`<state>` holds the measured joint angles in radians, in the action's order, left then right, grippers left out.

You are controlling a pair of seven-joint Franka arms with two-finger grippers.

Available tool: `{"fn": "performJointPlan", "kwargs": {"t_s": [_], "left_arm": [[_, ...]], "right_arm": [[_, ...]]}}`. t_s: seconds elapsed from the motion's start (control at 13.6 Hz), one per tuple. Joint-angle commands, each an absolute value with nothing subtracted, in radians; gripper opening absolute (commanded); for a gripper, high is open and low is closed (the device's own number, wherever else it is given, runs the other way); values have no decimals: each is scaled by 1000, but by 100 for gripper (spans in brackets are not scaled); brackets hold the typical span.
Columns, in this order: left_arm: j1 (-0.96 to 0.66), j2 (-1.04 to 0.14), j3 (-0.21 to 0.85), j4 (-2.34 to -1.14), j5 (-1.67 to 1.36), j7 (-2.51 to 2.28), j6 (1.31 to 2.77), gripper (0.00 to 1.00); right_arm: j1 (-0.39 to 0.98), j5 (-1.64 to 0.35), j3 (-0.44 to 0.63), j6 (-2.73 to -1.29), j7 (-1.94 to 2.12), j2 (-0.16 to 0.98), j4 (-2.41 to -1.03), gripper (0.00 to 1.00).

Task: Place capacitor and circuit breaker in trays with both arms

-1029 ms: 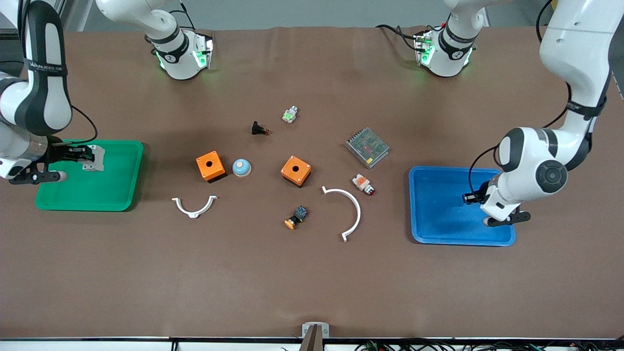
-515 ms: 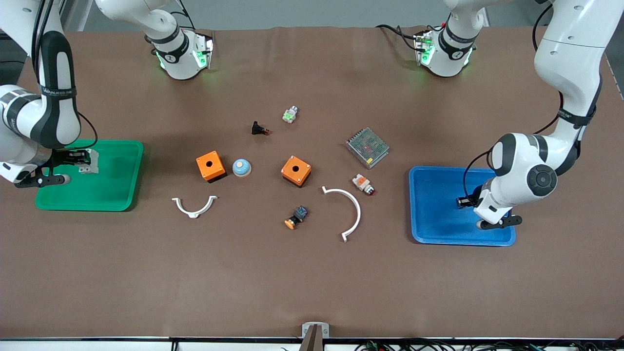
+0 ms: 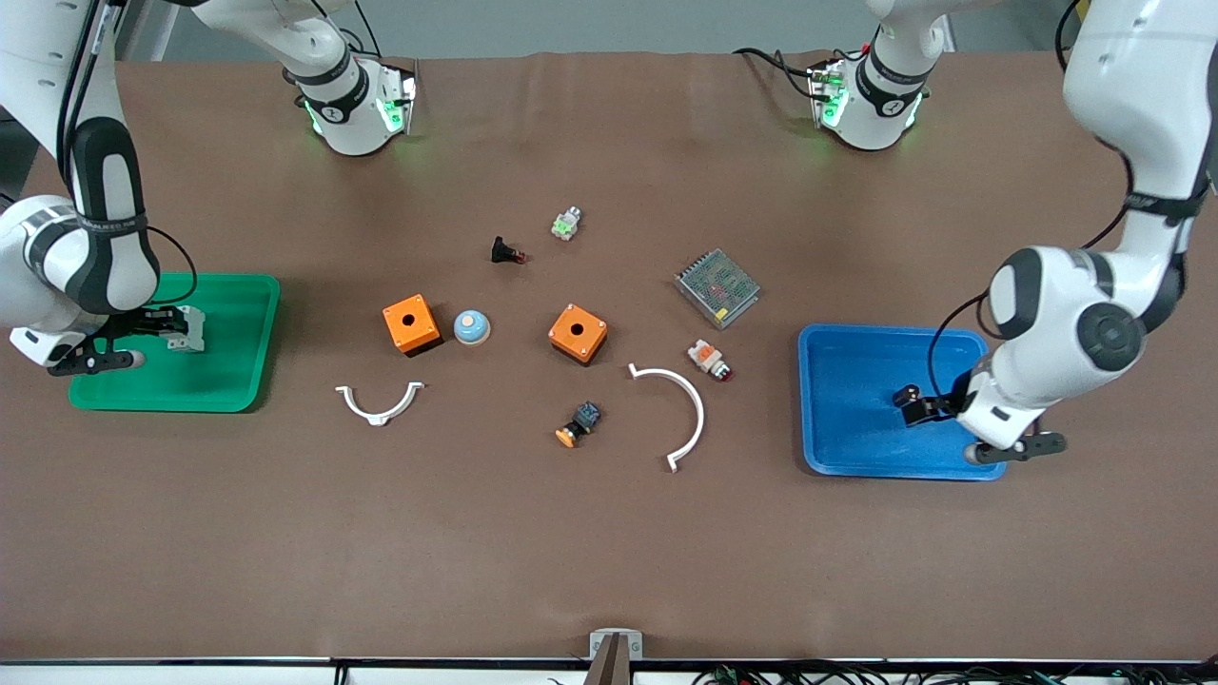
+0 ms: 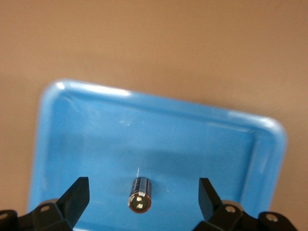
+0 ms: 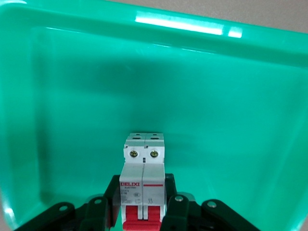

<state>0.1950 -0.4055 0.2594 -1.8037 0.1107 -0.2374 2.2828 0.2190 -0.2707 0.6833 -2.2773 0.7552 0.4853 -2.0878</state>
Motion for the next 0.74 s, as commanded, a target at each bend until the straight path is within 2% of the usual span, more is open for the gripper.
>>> {"fn": "performJointPlan", "kwargs": {"t_s": [0.0, 0.15, 0.22, 0.29, 0.37, 0.44, 0.66], "left_arm": [[195, -290, 261, -1731, 124, -177, 2139, 100], [198, -252, 281, -1627, 124, -167, 1980, 100], [198, -227, 291, -1584, 124, -167, 1898, 100], [198, -207, 301, -1547, 123, -166, 1835, 100], [198, -180, 313, -1519, 123, -161, 1780, 100], [199, -160, 321, -1513, 121, -152, 1744, 100], [172, -57, 311, -1528, 98, -105, 1689, 100]], "right_arm": [[153, -308, 629, -2293, 782, 486, -2071, 13], [155, -321, 629, -2292, 784, 486, -2072, 15], [156, -321, 629, -2287, 782, 485, -2071, 38], [160, -321, 629, -2283, 782, 482, -2068, 91], [160, -321, 629, -2264, 779, 468, -2056, 100], [167, -319, 632, -2216, 772, 447, -2028, 100], [169, -319, 634, -1969, 761, 426, -1825, 100]]}}
